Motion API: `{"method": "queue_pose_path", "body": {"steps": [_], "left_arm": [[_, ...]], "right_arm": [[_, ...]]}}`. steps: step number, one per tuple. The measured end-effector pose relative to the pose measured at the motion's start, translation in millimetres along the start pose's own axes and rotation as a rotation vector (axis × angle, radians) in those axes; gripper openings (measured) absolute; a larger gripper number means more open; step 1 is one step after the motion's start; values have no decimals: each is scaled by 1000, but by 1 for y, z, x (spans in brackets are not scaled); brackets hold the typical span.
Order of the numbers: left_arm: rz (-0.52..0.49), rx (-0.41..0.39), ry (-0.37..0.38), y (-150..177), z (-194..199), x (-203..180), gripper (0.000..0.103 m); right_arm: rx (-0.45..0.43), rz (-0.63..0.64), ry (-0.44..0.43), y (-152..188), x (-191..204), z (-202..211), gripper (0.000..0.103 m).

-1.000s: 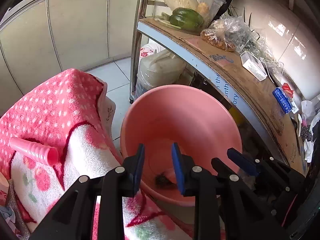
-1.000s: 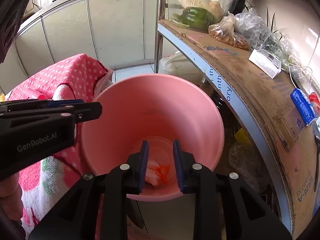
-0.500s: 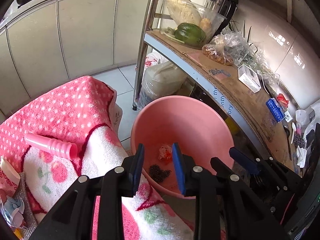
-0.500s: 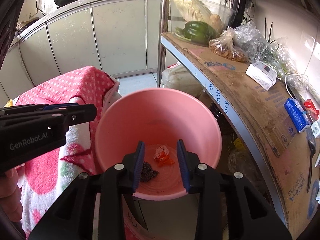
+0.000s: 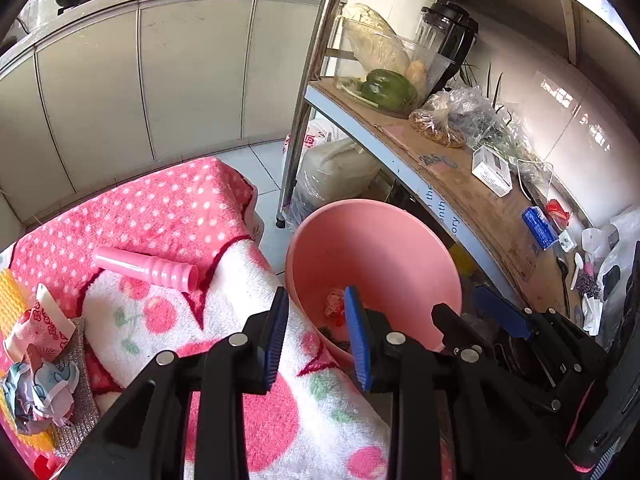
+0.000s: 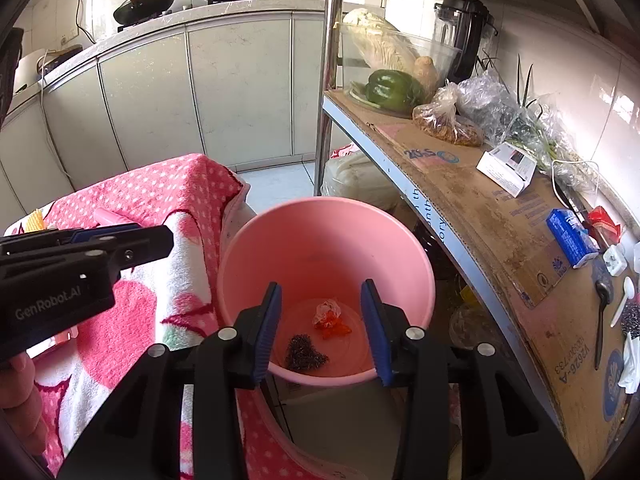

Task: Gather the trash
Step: 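Move both open tools back over the table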

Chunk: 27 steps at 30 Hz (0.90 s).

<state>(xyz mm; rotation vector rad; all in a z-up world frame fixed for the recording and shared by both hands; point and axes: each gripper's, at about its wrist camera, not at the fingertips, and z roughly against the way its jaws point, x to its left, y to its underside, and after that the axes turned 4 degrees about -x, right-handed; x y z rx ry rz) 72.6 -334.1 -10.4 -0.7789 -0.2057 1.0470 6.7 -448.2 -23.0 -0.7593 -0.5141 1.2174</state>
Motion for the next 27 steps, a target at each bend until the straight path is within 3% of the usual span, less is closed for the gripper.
{"method": "queue_pose_path", "body": {"steps": [27], "left_arm": [[18, -89, -154, 41, 84, 47, 28]], "right_arm": [[-64, 125, -73, 1, 70, 39, 42]]}}
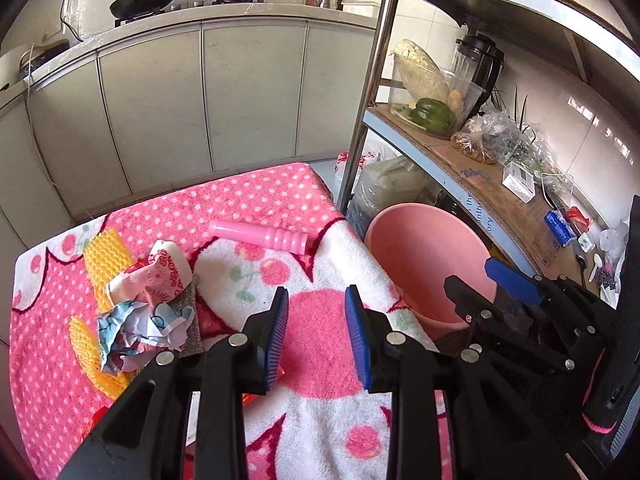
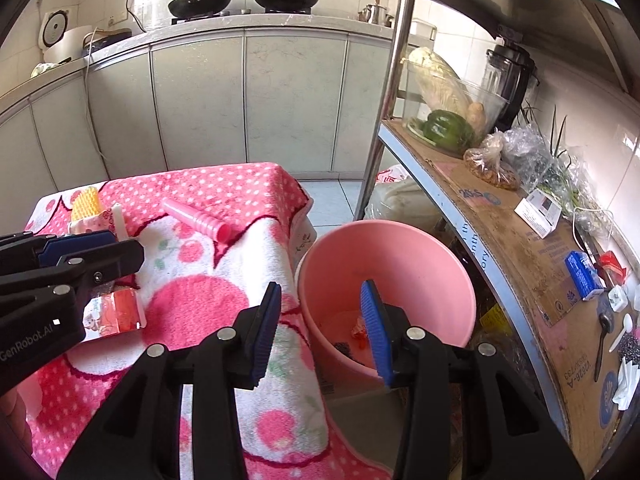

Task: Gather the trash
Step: 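Move both open tools back over the table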

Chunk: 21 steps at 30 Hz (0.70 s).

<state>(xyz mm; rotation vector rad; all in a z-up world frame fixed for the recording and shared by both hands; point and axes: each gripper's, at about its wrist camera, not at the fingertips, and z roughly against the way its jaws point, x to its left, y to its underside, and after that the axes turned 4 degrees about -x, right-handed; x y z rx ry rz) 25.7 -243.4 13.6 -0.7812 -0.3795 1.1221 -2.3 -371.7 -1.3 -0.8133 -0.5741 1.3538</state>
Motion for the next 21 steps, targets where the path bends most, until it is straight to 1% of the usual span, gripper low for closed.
{"method": "queue_pose_path", "body": {"steps": [11, 21], "left_arm": [[21, -11, -23, 12, 18, 19, 28], [43, -21, -51, 22, 32, 37, 28]], "right_arm": [[-22, 45, -13, -3, 24, 10, 42], [-25, 81, -28, -3, 42, 12, 42]]}}
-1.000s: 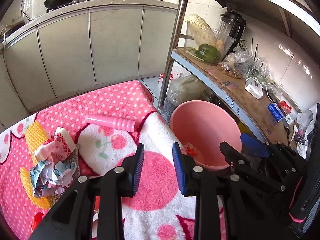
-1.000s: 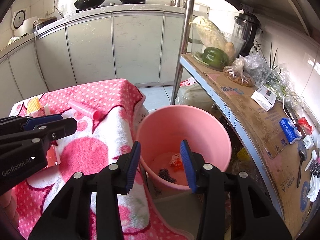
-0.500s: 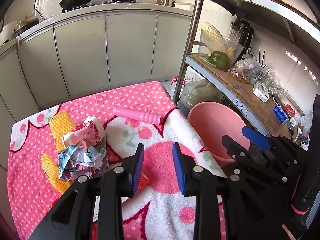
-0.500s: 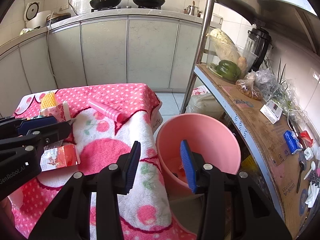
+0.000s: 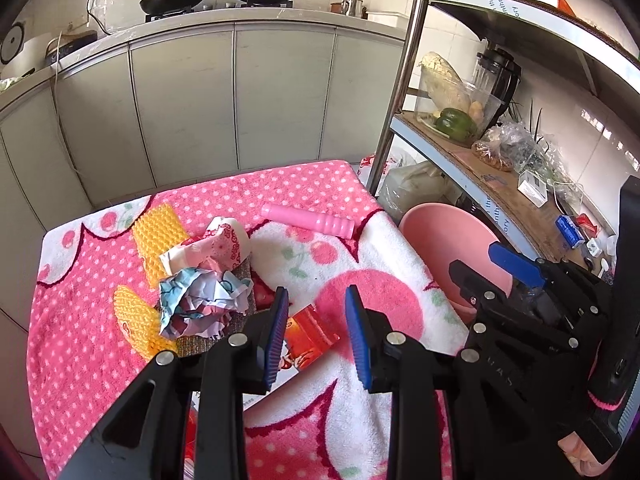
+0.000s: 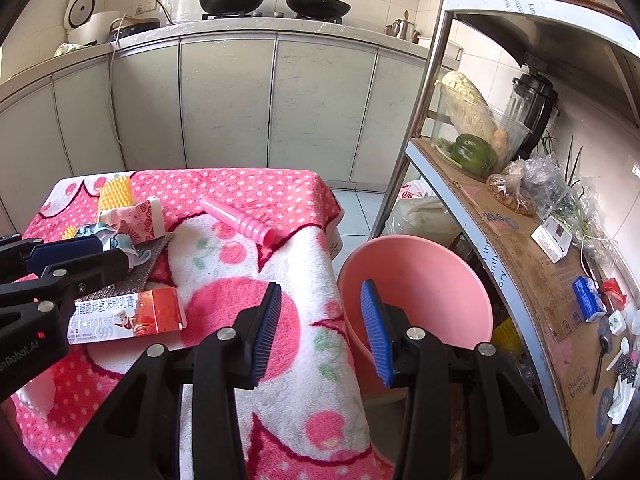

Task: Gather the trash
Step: 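Move both open tools back over the table, then grasp the clear plastic bag with the left tool while the right tool grasps the red snack bag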

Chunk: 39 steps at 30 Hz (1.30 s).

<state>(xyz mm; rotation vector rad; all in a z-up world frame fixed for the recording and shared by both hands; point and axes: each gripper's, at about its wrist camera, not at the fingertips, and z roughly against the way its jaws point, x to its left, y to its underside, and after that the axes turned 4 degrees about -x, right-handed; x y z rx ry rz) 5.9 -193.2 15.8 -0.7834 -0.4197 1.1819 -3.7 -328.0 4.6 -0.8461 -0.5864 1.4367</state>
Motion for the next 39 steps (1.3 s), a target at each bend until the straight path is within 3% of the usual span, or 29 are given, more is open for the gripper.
{"method": "queue_pose_path", "body": {"steps": [39], "left_arm": [[111, -41, -118, 49, 61, 88, 38]], "right_arm": [[-4, 112, -56, 1, 71, 16, 42]]}}
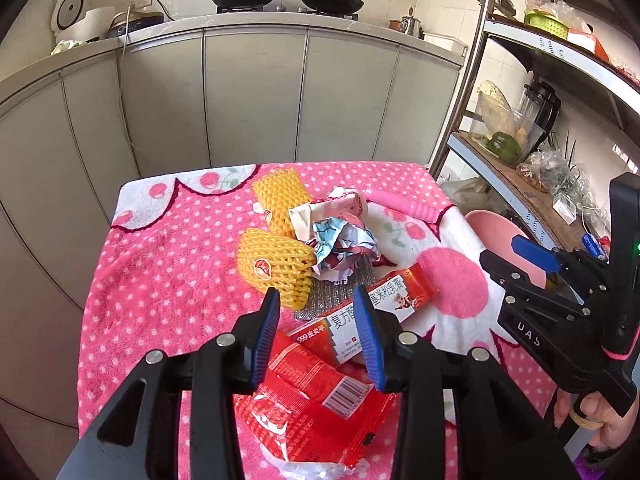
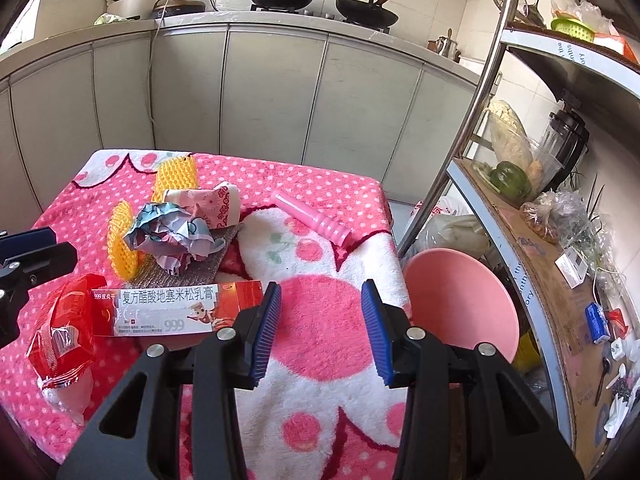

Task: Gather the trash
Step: 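Grasp the clear plastic bag with the left tool while the right tool grasps the red snack bag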

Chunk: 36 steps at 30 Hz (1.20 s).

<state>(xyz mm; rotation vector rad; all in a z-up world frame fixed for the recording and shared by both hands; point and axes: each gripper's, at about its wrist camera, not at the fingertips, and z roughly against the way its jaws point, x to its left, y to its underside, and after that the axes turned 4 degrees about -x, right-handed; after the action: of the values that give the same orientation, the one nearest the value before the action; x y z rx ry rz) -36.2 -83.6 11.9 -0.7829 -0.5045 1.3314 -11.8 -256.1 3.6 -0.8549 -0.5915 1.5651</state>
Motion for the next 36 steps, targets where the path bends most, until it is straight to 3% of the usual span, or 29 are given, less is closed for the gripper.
{"method": "queue_pose_path", "body": {"steps": [11, 20, 23, 30, 33, 36], "left_arm": [[2, 22, -32, 20, 22, 43, 39], [77, 126, 77, 51, 30, 53, 42], [99, 149, 100, 52, 25, 51, 43], [172, 153, 70, 55, 24, 69, 43], [163, 158, 77, 61, 30, 71, 43], [156, 165, 88, 68, 34, 70, 43]], "right_arm": [[51, -58, -108, 9, -13, -7, 42], [84, -108, -267, 23, -19, -9, 42], [100, -140, -372, 24, -16, -5, 42], [208, -206, -770, 9, 25, 0, 42], [263, -177, -829, 2, 52, -6, 42], [309, -149, -824, 3, 73, -14, 42]]}}
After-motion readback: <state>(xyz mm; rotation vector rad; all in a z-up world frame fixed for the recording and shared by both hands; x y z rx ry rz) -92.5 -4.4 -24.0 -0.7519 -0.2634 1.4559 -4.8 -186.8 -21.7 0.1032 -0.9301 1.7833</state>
